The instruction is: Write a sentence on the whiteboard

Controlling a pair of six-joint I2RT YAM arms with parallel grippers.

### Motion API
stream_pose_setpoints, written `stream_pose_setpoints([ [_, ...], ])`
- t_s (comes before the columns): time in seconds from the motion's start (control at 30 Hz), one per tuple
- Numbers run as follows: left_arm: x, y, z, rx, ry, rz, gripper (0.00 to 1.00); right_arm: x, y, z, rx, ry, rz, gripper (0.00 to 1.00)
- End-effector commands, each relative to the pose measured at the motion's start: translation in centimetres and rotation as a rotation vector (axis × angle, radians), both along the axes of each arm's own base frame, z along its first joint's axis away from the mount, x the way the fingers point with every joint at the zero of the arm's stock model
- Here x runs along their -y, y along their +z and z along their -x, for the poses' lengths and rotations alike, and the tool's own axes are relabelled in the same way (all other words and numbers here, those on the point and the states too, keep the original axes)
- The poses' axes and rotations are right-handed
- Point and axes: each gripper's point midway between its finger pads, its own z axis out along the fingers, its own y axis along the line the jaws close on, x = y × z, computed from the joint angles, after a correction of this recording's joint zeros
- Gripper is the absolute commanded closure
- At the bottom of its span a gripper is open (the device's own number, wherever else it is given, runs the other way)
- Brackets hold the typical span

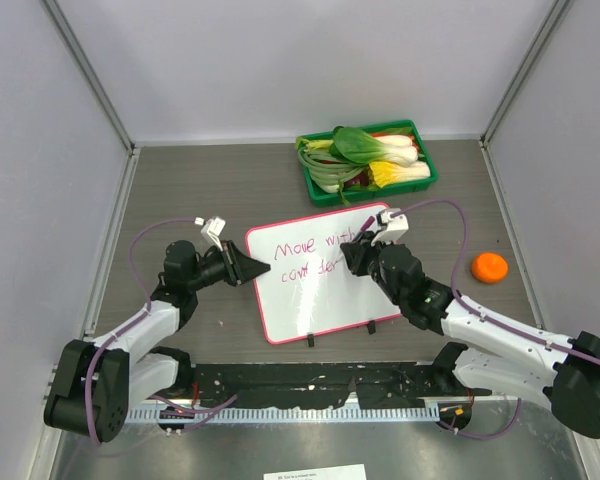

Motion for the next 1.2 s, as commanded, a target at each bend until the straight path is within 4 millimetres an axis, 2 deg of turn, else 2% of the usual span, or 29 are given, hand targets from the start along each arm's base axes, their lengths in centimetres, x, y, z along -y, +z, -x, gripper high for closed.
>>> stream_pose_setpoints([
  [0.0, -1.3, -2.2, -1.0, 0.037, 0.067, -0.102, 1.00, 0.7, -0.1, 0.1, 0.001, -0.018, 0.002, 0.99],
  [0.43, -1.3, -2.3, -1.0, 0.034, 0.068, -0.104, 1.00, 0.9, -2.0, 1.1, -0.037, 0.008, 0.014, 0.99],
  [0.6, -1.3, -2.3, -1.0, 0.034, 0.070, -0.104, 1.00, 1.1, -1.8, 1.3, -0.034, 0.013, 0.011, 0.99],
  [0.67, -1.3, -2.2, -1.0, 0.034, 0.070, -0.103, 1.00, 1.0, -1.2, 1.3, -0.022, 0.017, 0.004, 0.99],
  [0.97, -1.3, -2.2, -1.0, 0.037, 0.068, -0.103, 1.00, 0.1, 4.1, 0.6, 0.058, 0.022, -0.103, 0.99],
  [1.17, -1.3, -2.2, -1.0, 0.036, 0.068, -0.105, 1.00, 0.6, 4.7, -0.2, 0.073, -0.012, -0.099, 0.99],
])
